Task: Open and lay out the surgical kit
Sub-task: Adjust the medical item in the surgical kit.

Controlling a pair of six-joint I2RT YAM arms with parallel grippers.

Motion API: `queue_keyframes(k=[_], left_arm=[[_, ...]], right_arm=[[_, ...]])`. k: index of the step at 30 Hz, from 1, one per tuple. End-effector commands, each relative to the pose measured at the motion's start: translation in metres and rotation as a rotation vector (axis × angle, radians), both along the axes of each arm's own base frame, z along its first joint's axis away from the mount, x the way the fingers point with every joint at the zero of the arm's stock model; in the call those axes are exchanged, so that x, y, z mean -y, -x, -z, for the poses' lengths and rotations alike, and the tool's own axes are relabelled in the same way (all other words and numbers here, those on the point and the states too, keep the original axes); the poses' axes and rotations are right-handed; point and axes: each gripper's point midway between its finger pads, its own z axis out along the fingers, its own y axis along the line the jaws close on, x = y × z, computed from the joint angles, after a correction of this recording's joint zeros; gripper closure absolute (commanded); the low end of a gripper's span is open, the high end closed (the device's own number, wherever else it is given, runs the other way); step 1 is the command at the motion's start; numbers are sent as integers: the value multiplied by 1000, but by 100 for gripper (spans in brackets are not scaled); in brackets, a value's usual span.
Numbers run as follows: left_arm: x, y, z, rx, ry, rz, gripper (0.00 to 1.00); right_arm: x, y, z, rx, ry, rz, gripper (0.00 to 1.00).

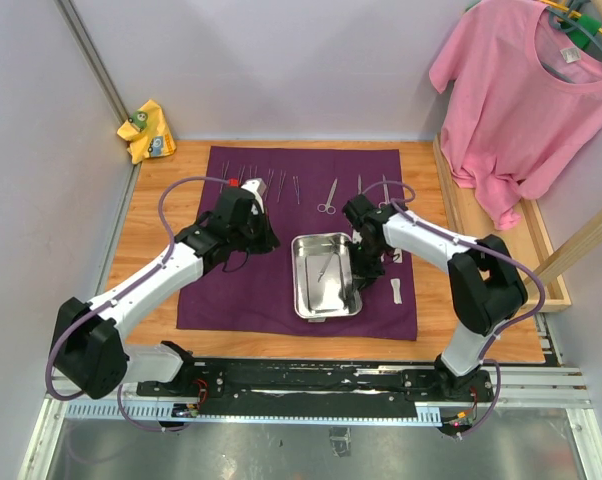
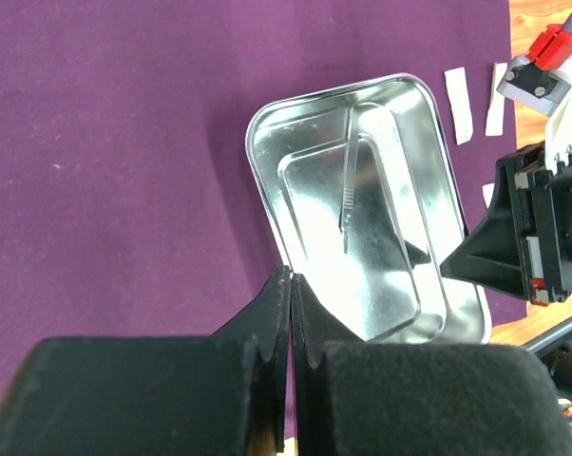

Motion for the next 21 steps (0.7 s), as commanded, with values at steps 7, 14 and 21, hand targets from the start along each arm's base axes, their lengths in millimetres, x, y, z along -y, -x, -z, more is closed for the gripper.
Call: queue_keyframes(k=[7,14,21], left_arm=[[-1,-2,10,-4,1,-12,100],[0,-2,14,-11,0,-4,100],[1,-1,12,-6,5,4,100]], right_arm=[[11,-2,28,182,252,-46,99],[14,-2,34,191,267,-46,93],[9,-10,0,290,248,-75,53]])
